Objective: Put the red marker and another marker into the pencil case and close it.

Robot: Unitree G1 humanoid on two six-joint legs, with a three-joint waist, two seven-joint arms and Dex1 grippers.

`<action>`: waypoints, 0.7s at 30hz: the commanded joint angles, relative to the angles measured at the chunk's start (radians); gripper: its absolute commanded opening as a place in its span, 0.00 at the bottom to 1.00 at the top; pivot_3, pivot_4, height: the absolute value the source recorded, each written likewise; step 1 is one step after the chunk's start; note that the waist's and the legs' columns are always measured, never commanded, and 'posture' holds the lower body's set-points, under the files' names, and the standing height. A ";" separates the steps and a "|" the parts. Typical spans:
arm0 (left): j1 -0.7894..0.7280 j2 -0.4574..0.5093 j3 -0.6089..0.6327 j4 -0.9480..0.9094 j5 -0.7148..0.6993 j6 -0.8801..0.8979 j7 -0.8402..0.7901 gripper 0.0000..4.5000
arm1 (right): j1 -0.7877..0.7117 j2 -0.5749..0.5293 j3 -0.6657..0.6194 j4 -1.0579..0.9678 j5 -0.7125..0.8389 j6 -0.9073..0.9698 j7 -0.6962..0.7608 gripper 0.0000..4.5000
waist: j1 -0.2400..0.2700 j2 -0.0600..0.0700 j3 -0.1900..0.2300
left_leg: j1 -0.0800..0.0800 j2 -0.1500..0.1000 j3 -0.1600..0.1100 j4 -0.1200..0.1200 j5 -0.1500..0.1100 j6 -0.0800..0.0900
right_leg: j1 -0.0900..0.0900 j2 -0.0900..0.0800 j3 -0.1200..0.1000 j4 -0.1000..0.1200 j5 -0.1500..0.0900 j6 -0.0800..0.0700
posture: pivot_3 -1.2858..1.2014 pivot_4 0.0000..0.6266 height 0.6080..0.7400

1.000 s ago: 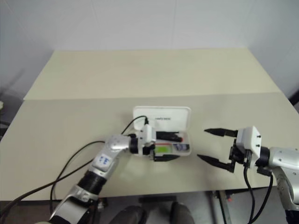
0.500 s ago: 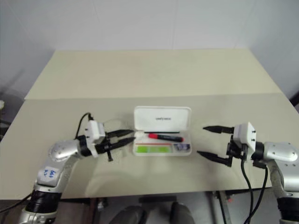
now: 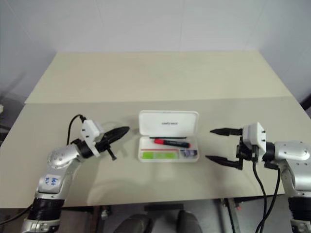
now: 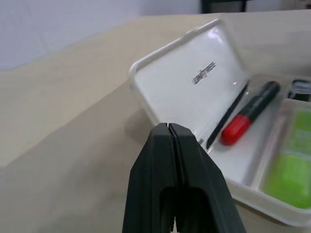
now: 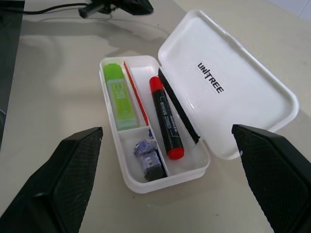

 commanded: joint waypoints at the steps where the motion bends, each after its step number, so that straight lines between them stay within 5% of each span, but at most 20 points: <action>1: -0.111 -0.032 0.018 0.105 0.031 0.013 0.106 0.01 | -0.028 -0.011 -0.011 0.007 -0.006 -0.017 0.007 1.00 | 0.001 0.000 0.000 | 0.000 0.000 0.000 0.000 0.000 0.000 | 0.000 0.000 0.000 0.000 0.000 0.000 | 0.52 0.24 1.00; 13: -0.362 -0.107 -0.071 0.408 0.045 -0.041 0.039 0.01 | -0.039 0.046 0.005 -0.007 -0.030 -0.038 -0.033 1.00 | -0.008 -0.001 -0.001 | -0.002 0.000 0.000 0.001 0.000 0.000 | -0.003 -0.001 -0.004 0.002 0.000 0.000 | 0.52 0.24 1.00; 21: -0.340 -0.093 -0.082 0.357 -0.016 -0.057 -0.132 0.01 | -0.035 0.063 -0.012 -0.032 -0.019 -0.048 -0.057 1.00 | -0.020 -0.001 -0.001 | -0.002 0.000 0.000 0.001 0.000 0.000 | -0.003 -0.001 -0.005 0.002 0.000 0.000 | 0.52 0.24 1.00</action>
